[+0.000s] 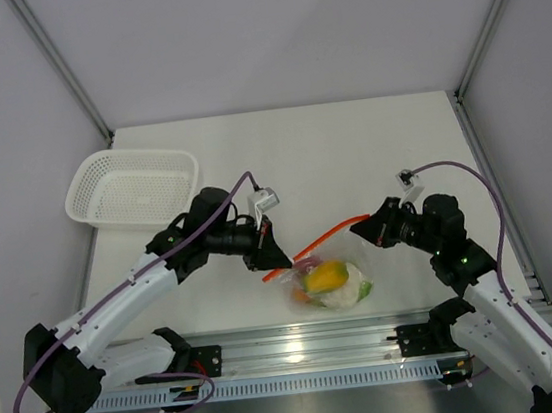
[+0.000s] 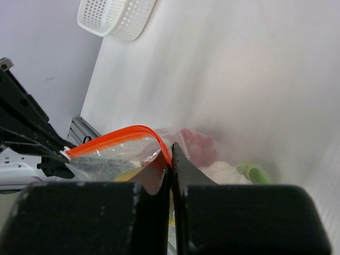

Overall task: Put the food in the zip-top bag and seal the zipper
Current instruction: Zip the zipper food storage bag at the center of the board.

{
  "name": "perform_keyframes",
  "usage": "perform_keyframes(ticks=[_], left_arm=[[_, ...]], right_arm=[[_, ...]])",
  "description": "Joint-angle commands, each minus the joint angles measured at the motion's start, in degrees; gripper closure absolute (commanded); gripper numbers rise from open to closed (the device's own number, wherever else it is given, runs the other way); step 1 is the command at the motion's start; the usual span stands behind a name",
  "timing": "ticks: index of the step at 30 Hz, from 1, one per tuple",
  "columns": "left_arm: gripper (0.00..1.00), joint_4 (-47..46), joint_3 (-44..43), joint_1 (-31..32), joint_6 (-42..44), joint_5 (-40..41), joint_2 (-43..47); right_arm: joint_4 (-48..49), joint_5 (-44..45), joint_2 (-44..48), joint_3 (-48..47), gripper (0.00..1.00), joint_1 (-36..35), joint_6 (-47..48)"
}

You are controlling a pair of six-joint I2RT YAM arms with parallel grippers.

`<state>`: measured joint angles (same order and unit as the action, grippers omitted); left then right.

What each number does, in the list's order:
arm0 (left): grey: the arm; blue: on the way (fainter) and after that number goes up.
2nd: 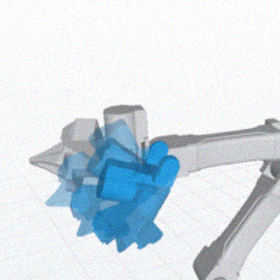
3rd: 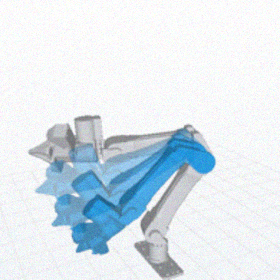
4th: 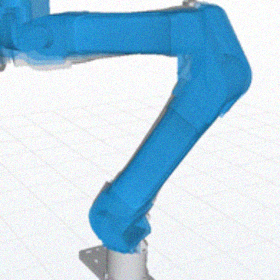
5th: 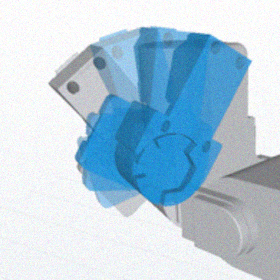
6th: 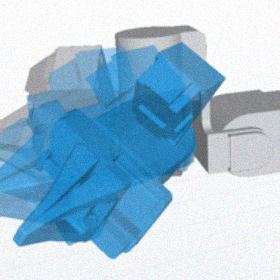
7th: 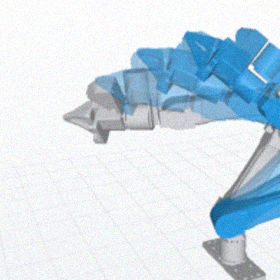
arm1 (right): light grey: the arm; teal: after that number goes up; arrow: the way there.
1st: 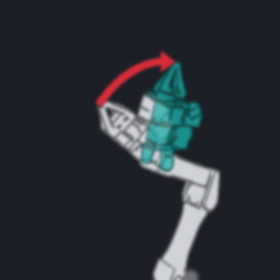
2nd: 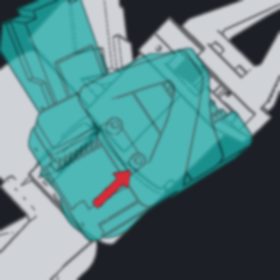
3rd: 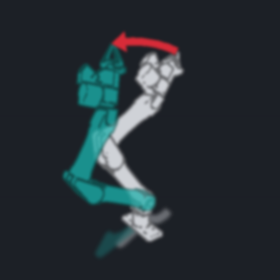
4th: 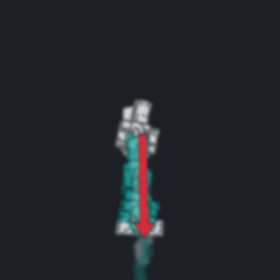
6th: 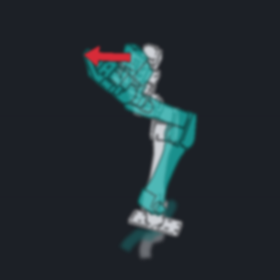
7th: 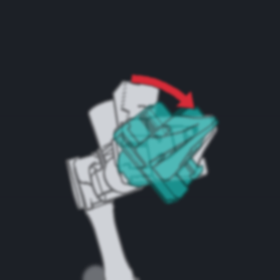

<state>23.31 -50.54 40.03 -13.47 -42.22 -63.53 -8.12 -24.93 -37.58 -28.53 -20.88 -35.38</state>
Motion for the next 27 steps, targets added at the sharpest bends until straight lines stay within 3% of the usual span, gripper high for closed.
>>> perform_keyframes(ticks=[1,10,24,27], left_arm=[[0.99,2.96,0.80,-0.65,0.29,-0.24,2.44],[0.99,4.55,2.64,-1.18,0.20,1.61,4.81],[0.99,6.31,4.23,-1.71,0.29,6.71,7.36],[0.84,5.52,3.61,-1.71,-0.06,7.15,7.45]], right_arm=[[-1.02,1.64,-0.47,-2.67,1.00,3.04,1.36],[-2.08,-1.87,-0.56,-3.02,1.00,8.75,1.98],[-2.60,-3.28,-1.27,-3.02,1.00,9.19,1.98],[-2.60,-3.55,-1.61,-2.84,1.00,9.19,1.98]])
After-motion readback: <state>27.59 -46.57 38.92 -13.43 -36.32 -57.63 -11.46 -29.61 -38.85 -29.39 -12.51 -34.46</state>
